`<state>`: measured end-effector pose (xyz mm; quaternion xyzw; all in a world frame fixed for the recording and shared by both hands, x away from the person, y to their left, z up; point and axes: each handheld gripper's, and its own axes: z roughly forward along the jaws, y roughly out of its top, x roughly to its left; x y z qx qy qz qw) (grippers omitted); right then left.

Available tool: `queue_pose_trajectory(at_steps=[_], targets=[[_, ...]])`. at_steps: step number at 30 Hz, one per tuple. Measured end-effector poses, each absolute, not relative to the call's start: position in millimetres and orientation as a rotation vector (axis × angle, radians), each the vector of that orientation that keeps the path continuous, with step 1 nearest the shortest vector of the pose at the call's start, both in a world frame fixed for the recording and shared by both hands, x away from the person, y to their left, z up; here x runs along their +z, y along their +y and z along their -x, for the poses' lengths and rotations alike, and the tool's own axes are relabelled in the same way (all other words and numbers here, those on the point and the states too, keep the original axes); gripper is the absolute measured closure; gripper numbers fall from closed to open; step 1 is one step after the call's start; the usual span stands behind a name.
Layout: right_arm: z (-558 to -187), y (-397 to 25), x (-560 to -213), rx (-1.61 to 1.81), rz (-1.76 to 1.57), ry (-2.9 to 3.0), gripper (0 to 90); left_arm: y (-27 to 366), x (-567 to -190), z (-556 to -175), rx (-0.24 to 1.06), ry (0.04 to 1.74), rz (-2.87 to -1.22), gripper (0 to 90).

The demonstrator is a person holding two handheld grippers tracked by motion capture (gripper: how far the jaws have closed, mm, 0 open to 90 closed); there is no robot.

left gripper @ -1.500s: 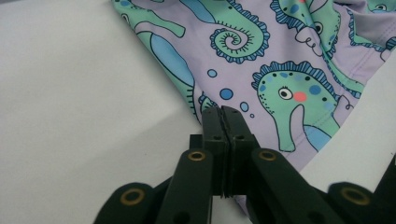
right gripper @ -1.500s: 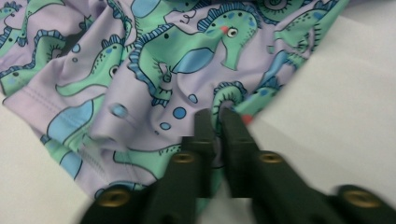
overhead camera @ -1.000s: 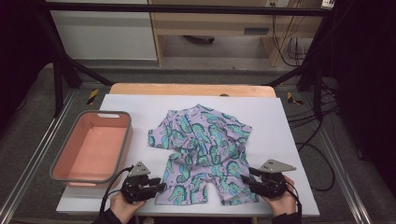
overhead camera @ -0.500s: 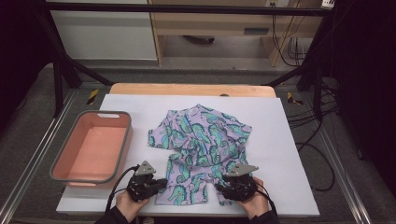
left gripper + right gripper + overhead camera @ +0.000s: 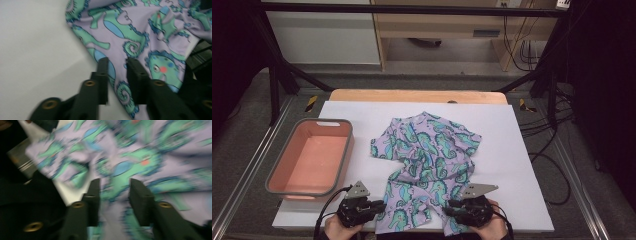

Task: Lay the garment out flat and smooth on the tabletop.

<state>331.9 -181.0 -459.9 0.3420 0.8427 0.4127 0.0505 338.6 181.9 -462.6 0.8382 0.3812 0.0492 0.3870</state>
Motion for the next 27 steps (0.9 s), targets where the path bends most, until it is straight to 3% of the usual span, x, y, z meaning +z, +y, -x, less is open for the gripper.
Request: queue_pose_trajectory(at_steps=[1,6,9,11,15,23,25,27], targets=[[-334,-187,-457,1.251,-1.046,2.522,51.1,182,-462,-343,0.135,0.976,-2.126,65.5],[-353,-226,-461,1.180,-1.164,2.377,45.7,174,-469,-364,0.128,1.017,-2.124,57.7],[-361,-244,-474,1.119,-1.257,2.366,52.5,169,-473,-368,0.121,1.028,-2.138,60.2],[-361,-244,-479,1.106,-1.267,2.384,57.6,168,-473,-367,0.098,1.022,-2.148,68.6],[-356,-234,-478,1.071,-1.238,2.413,83.3,168,-473,-361,0.106,1.003,-2.171,87.2],[-333,-252,-471,1.023,-1.297,2.401,87.2,180,-469,-346,0.081,0.971,-2.185,88.8],[-325,-255,-473,1.038,-1.293,2.405,85.7,175,-465,-345,0.137,0.966,-2.178,84.6],[-324,-254,-471,1.043,-1.284,2.380,77.9,169,-460,-347,0.156,0.973,-2.160,63.8]])
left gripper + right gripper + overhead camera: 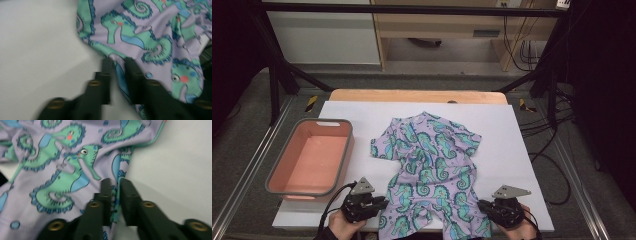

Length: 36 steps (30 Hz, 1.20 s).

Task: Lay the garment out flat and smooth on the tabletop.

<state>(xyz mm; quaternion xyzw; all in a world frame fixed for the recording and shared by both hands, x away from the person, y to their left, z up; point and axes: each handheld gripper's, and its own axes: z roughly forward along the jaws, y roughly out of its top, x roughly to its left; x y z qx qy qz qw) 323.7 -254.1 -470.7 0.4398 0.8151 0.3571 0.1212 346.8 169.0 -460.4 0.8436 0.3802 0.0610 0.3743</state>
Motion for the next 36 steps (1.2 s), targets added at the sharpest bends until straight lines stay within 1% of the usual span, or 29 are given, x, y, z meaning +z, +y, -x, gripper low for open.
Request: queue_pose_trajectory(at_steps=[2,3,4,6,8,9,10,12,13,14,15,16,18,22,25,26,27,29,31,32,34,36], targets=[[-326,-253,-467,1.085,-1.274,2.343,65.6,160,-455,-348,0.149,0.954,-2.126,57.6],[-328,-252,-465,1.106,-1.260,2.331,59.9,153,-453,-348,0.153,0.941,-2.118,51.9],[-330,-251,-465,1.125,-1.252,2.320,58.0,146,-452,-348,0.143,0.922,-2.118,49.4],[-335,-246,-466,1.145,-1.246,2.319,51.2,130,-453,-346,0.132,0.881,-2.134,49.0],[-341,-242,-469,1.140,-1.236,2.329,49.6,115,-456,-345,0.112,0.850,-2.168,48.7],[-344,-239,-471,1.132,-1.242,2.333,49.9,109,-459,-344,0.100,0.842,-2.181,49.4],[-347,-237,-473,1.122,-1.249,2.342,51.4,104,-463,-343,0.095,0.829,-2.206,52.0],[-351,-233,-476,1.112,-1.242,2.360,56.2,99,-470,-344,0.071,0.826,-2.229,61.0],[-353,-232,-478,1.100,-1.243,2.379,61.1,99,-472,-344,0.065,0.829,-2.237,68.4],[-352,-230,-479,1.087,-1.234,2.375,63.7,100,-473,-343,0.080,0.829,-2.237,75.2],[-351,-230,-479,1.075,-1.226,2.371,70.4,100,-473,-342,0.071,0.826,-2.232,82.1],[-350,-230,-478,1.060,-1.220,2.383,78.3,101,-473,-341,0.064,0.823,-2.236,86.4],[-347,-231,-478,1.087,-1.250,2.397,86.1,101,-471,-336,0.065,0.798,-2.253,87.8],[-339,-238,-476,1.099,-1.295,2.405,87.9,102,-468,-318,0.032,0.749,-2.269,88.0],[-325,-243,-474,1.067,-1.290,2.429,87.5,105,-465,-307,0.023,0.715,-2.265,87.3],[-322,-244,-474,1.072,-1.285,2.443,87.1,106,-464,-306,0.024,0.714,-2.258,86.0],[-318,-244,-474,1.079,-1.278,2.449,85.5,107,-463,-306,0.035,0.717,-2.254,81.1],[-316,-244,-472,1.084,-1.266,2.435,75.7,116,-460,-310,0.097,0.748,-2.244,62.8],[-319,-244,-470,1.098,-1.263,2.395,63.2,130,-459,-322,0.125,0.827,-2.204,50.5],[-322,-243,-470,1.095,-1.263,2.379,59.8,135,-459,-326,0.141,0.853,-2.193,47.3],[-328,-243,-471,1.097,-1.265,2.363,56.1,149,-461,-338,0.180,0.929,-2.169,46.6],[-335,-243,-473,1.089,-1.281,2.352,54.9,159,-463,-347,0.192,0.981,-2.154,46.0]])
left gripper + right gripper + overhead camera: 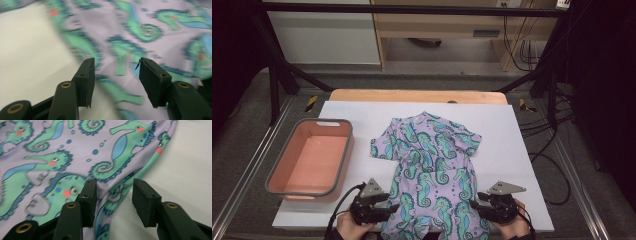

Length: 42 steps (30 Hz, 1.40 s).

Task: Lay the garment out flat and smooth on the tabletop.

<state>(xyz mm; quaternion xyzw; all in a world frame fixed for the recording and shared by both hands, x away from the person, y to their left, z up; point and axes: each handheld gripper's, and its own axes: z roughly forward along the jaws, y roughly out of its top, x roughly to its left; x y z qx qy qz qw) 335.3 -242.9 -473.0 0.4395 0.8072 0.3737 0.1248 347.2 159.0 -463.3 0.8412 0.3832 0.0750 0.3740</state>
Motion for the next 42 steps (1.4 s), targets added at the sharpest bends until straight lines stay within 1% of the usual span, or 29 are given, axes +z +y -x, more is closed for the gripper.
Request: queue_pose_trajectory(at_steps=[3,5,6,7,8,9,10,11,12,16,19,20,22,23,24,25,26,28,29,31,33,34,35,36,37,38,39,40,42], targets=[[-344,-241,-476,1.090,-1.299,2.346,55.8,165,-468,-353,0.177,1.023,-2.136,46.5],[-346,-237,-478,1.085,-1.301,2.358,57.6,163,-472,-354,0.143,1.017,-2.152,51.6],[-346,-235,-479,1.074,-1.298,2.356,59.4,160,-473,-353,0.150,1.012,-2.161,54.6],[-346,-233,-478,1.077,-1.290,2.360,65.2,158,-472,-351,0.157,0.992,-2.169,56.3],[-345,-233,-478,1.084,-1.279,2.379,69.8,157,-473,-350,0.119,0.982,-2.175,66.4],[-343,-231,-479,1.077,-1.275,2.376,74.4,155,-473,-349,0.139,0.983,-2.178,68.6],[-342,-231,-479,1.071,-1.267,2.376,80.7,154,-473,-347,0.167,0.963,-2.202,73.7],[-341,-231,-479,1.079,-1.265,2.394,83.7,153,-472,-346,0.157,0.950,-2.211,82.4],[-340,-230,-478,1.081,-1.277,2.398,85.0,154,-472,-344,0.147,0.950,-2.210,87.6],[-335,-235,-475,1.072,-1.261,2.410,86.1,160,-466,-338,0.155,0.922,-2.232,89.4],[-324,-246,-473,1.062,-1.277,2.403,86.1,166,-462,-327,0.115,0.897,-2.236,89.4],[-321,-247,-473,1.053,-1.272,2.420,85.5,166,-460,-322,0.102,0.874,-2.239,89.4],[-317,-247,-473,1.090,-1.277,2.452,82.1,164,-458,-319,0.135,0.857,-2.223,87.7],[-317,-246,-473,1.102,-1.254,2.449,78.3,163,-457,-320,0.161,0.862,-2.211,83.8],[-318,-245,-471,1.114,-1.239,2.442,71.8,163,-456,-323,0.177,0.872,-2.203,74.8],[-320,-244,-470,1.121,-1.224,2.419,63.3,164,-456,-329,0.181,0.888,-2.191,69.2],[-323,-243,-468,1.129,-1.212,2.395,57.8,164,-457,-336,0.185,0.912,-2.174,63.7],[-334,-242,-466,1.146,-1.216,2.356,53.4,165,-460,-354,0.179,0.970,-2.151,55.2],[-342,-242,-466,1.140,-1.214,2.334,52.5,164,-463,-361,0.168,0.987,-2.138,54.1],[-355,-242,-468,1.119,-1.228,2.320,54.2,162,-467,-370,0.164,0.998,-2.127,52.1],[-368,-239,-472,1.117,-1.250,2.316,57.0,158,-473,-378,0.177,1.015,-2.135,52.1],[-372,-238,-473,1.109,-1.258,2.320,60.2,157,-475,-380,0.181,1.019,-2.138,52.6],[-375,-237,-475,1.097,-1.271,2.333,67.0,157,-475,-380,0.185,1.016,-2.126,55.8],[-378,-235,-477,1.091,-1.271,2.349,70.5,157,-475,-380,0.157,1.009,-2.129,62.0],[-378,-233,-478,1.085,-1.277,2.369,77.7,156,-475,-379,0.148,1.006,-2.139,69.4],[-377,-231,-479,1.080,-1.267,2.384,81.2,156,-475,-377,0.166,0.997,-2.147,73.5],[-375,-229,-479,1.074,-1.254,2.390,85.2,155,-475,-375,0.145,0.983,-2.161,82.3],[-373,-229,-477,1.067,-1.246,2.401,86.5,155,-474,-372,0.146,0.971,-2.168,87.1],[-367,-230,-475,1.043,-1.242,2.405,87.1,155,-471,-368,0.162,0.952,-2.198,88.9]])
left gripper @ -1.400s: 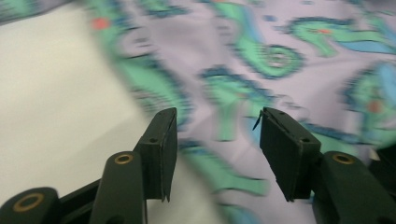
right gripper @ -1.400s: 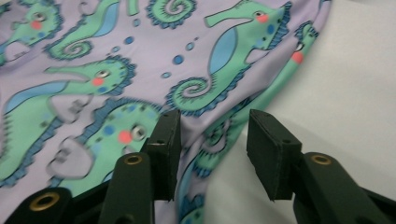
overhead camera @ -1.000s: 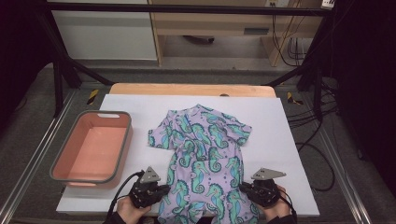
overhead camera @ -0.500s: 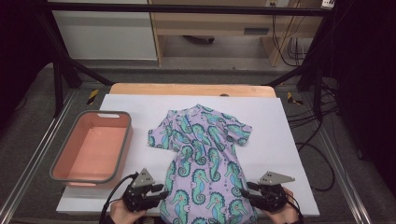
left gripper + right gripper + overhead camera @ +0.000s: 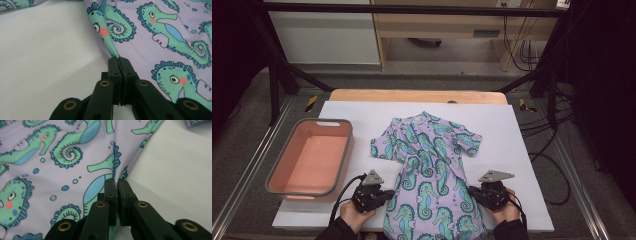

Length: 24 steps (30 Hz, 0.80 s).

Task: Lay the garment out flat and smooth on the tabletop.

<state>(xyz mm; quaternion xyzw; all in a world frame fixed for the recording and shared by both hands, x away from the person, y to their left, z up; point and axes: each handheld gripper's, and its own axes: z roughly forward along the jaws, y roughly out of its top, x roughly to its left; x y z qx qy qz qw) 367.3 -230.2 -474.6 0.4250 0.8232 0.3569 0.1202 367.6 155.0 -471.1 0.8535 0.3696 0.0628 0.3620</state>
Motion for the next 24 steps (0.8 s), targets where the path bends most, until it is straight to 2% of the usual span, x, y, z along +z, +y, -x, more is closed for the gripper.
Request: queue_pose_trajectory(at_steps=[4,6,7,10,12,17,19,24], targets=[[-356,-235,-475,1.084,-1.263,2.440,85.3,166,-468,-358,0.186,0.942,-2.206,89.0],[-356,-235,-473,1.111,-1.228,2.444,73.7,169,-468,-358,0.197,0.948,-2.198,88.9],[-359,-234,-470,1.122,-1.216,2.408,63.4,170,-468,-358,0.195,0.950,-2.192,88.6],[-375,-237,-461,1.153,-1.201,2.314,51.2,167,-469,-358,0.201,0.942,-2.181,86.8],[-392,-241,-456,1.156,-1.213,2.253,50.4,166,-471,-360,0.215,0.948,-2.171,77.8],[-435,-251,-454,1.130,-1.314,2.136,48.9,165,-474,-368,0.198,0.975,-2.119,68.5],[-450,-253,-457,1.117,-1.346,2.113,49.7,162,-477,-371,0.190,0.982,-2.113,68.7],[-483,-256,-459,1.042,-1.405,2.057,54.9,157,-479,-373,0.204,0.977,-2.115,79.8]])
